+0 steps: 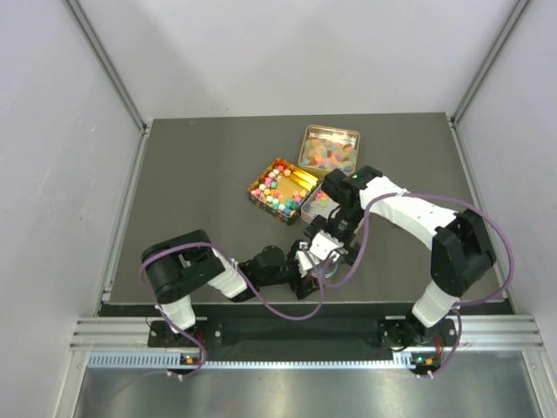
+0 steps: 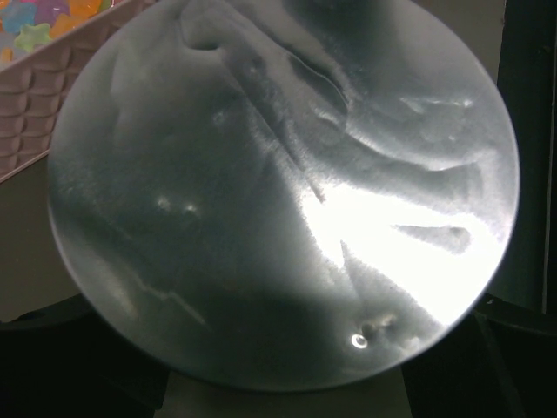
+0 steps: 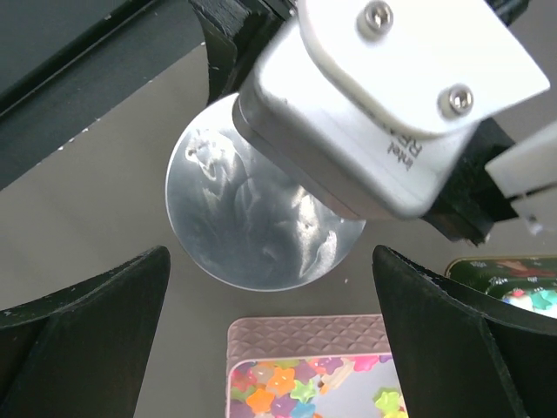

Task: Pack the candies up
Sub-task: Screw the bottle lid onto the packing bottle.

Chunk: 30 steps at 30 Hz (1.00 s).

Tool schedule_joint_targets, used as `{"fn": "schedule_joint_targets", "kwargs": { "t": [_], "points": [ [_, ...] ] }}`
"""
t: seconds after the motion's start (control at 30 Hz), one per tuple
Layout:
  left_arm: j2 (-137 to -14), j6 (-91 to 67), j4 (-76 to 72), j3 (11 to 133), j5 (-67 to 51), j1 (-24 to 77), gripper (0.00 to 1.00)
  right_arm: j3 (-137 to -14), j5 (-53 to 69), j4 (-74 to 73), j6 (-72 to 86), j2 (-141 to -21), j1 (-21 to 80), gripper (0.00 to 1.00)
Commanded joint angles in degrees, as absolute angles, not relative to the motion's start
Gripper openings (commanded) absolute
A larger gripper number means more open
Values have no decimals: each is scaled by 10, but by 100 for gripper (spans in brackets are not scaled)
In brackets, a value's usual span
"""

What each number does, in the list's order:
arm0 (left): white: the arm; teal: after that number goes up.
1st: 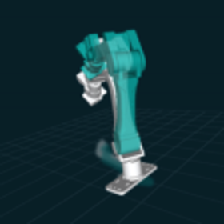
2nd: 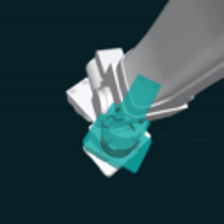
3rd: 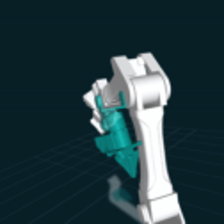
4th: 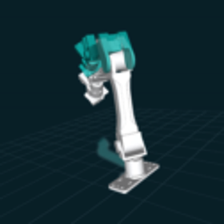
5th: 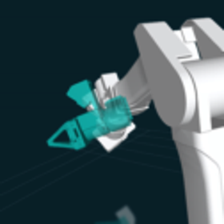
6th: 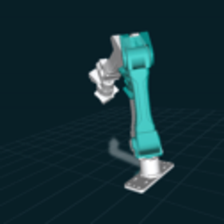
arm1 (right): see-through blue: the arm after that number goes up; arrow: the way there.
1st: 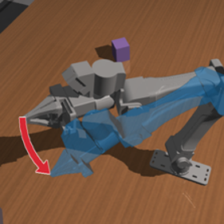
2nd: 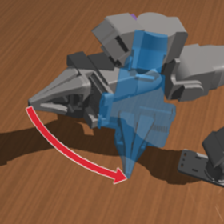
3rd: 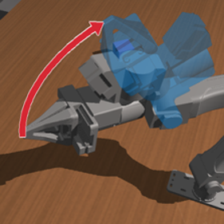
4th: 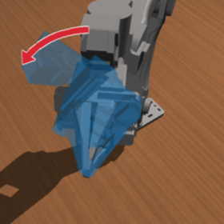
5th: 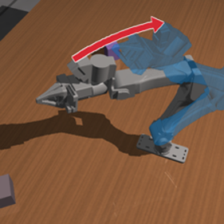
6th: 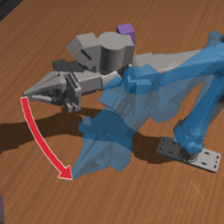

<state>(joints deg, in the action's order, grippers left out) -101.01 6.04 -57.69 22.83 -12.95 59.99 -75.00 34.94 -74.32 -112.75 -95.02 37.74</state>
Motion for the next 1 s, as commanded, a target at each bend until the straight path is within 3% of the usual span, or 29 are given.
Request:
{"fn": "schedule_joint_targets", "kwargs": {
  "t": [0.0,0.27,0.5,0.97],
  "points": [
    [-1020,73,-534,236,-118,603,56,-764,377,-780,-1134,-938,391,100],
    [-1020,73,-533,236,-115,603,55,-758,381,-766,-1106,-947,404,97],
    [-1021,72,-530,237,-116,602,56,-749,382,-744,-1060,-956,405,77],
    [-1017,70,-534,234,-118,603,55,-643,385,-628,-901,-909,412,73]
  ]
}}
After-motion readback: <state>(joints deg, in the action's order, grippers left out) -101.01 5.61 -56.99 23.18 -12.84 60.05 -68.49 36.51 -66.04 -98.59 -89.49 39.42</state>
